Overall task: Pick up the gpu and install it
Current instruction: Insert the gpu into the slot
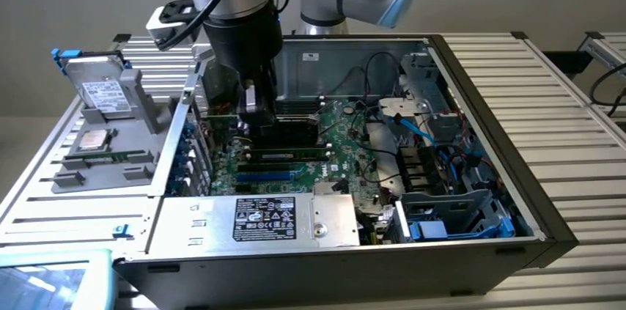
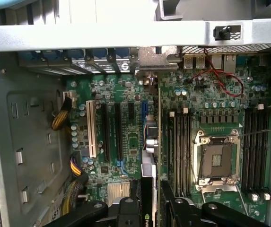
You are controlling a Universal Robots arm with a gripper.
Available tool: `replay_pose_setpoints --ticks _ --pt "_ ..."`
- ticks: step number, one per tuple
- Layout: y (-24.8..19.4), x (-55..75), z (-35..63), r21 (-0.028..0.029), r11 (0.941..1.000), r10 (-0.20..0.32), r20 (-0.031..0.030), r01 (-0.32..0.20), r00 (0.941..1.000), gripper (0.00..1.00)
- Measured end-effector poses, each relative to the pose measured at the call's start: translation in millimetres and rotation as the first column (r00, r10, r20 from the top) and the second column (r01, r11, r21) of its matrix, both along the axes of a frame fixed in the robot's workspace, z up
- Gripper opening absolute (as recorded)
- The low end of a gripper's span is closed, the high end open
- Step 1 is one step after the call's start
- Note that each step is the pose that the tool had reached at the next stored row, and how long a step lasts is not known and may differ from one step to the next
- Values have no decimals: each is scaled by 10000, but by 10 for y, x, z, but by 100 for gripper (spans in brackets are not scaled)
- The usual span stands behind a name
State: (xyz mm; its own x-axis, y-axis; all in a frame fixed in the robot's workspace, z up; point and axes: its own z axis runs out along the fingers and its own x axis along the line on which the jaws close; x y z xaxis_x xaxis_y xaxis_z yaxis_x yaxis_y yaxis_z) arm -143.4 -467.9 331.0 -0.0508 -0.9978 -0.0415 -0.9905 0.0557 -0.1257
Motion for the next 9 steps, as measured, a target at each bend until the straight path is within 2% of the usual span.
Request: replay_pose_setpoints --ticks 3,5,9 --pt "-32 0 -12 5 10000 -24 -44 24 10000 27" --pt "-36 -1 -17 4 10000 -38 -72 38 10000 27" --pt "-37 0 -17 3 10000 -37 -80 37 10000 27"
